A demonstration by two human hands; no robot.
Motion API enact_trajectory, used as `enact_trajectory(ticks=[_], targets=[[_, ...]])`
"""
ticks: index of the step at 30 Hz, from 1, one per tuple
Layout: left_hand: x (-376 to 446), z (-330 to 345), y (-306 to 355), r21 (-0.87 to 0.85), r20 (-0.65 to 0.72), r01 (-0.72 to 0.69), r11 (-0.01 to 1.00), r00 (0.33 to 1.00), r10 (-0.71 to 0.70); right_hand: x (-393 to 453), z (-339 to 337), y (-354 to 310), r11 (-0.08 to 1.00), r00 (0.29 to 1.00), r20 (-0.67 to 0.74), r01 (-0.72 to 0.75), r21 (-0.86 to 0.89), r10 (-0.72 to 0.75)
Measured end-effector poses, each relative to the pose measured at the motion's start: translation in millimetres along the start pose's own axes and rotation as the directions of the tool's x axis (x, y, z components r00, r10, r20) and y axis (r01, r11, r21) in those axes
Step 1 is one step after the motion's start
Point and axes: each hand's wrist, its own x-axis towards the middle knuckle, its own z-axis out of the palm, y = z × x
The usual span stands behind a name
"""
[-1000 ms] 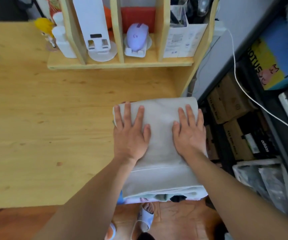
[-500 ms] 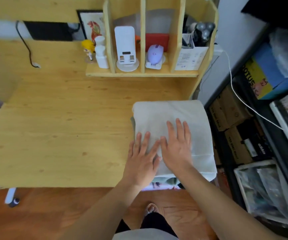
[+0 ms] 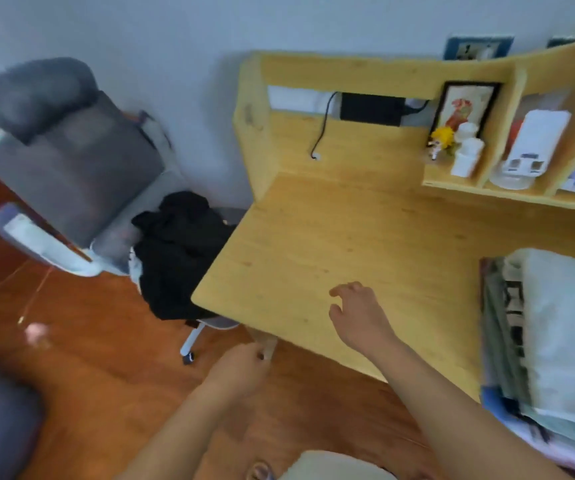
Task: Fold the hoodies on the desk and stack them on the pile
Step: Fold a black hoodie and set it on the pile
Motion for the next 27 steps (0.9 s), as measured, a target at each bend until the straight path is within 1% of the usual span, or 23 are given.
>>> enact_trajectory(ticks=[3, 6, 11, 15, 20, 22, 24, 27], targets=[[-10.5, -35.3, -73.4, -0.091, -0.062, 0.047, 0.995, 0.997, -0.053, 17.8, 46.8, -63.9, 0.999, 0.997, 0.061, 0.039, -0.006, -0.039], [-16.0, -62.2, -121.2, -0.232, -0.124, 0.123, 0.965, 0.98, -0.155, 29.8, 76.6, -100.0, 1.0, 0.994, 0.113, 0.006, -0.011, -0.005], [13.8, -98.4, -168.9, -0.433, -0.18, 0.095, 0.896, 0.965, -0.189, 76.4, 90.6, -132.0, 0.998, 0.985, 0.171, -0.014, -0.067, 0.026], [47.8, -127.0, -189.9, -0.515, -0.216, 0.101, 0.851, 0.946, -0.242, 137.7, 98.0, -160.7, 0.997, 0.985, 0.172, 0.012, -0.075, 0.001], [73.4, -154.2, -212.9, -0.559, -0.182, 0.153, 0.815, 0.936, -0.301, 200.1, 118.8, -208.1, 0.999, 0.971, 0.237, 0.046, -0.021, -0.04], [88.1, -164.8, -224.1, -0.55, -0.17, 0.172, 0.817, 0.935, -0.31, 218.2, 124.1, -223.6, 0.999, 0.966, 0.254, 0.051, -0.005, -0.048], [106.4, -172.1, -237.9, -0.538, -0.131, 0.205, 0.818, 0.938, -0.321, 231.4, 127.8, -233.4, 1.0, 0.964, 0.263, 0.024, 0.002, -0.024], [143.2, -183.6, -260.1, -0.541, -0.054, 0.245, 0.805, 0.945, -0.324, 242.7, 133.8, -241.6, 0.998, 0.964, 0.26, -0.06, 0.02, 0.053]])
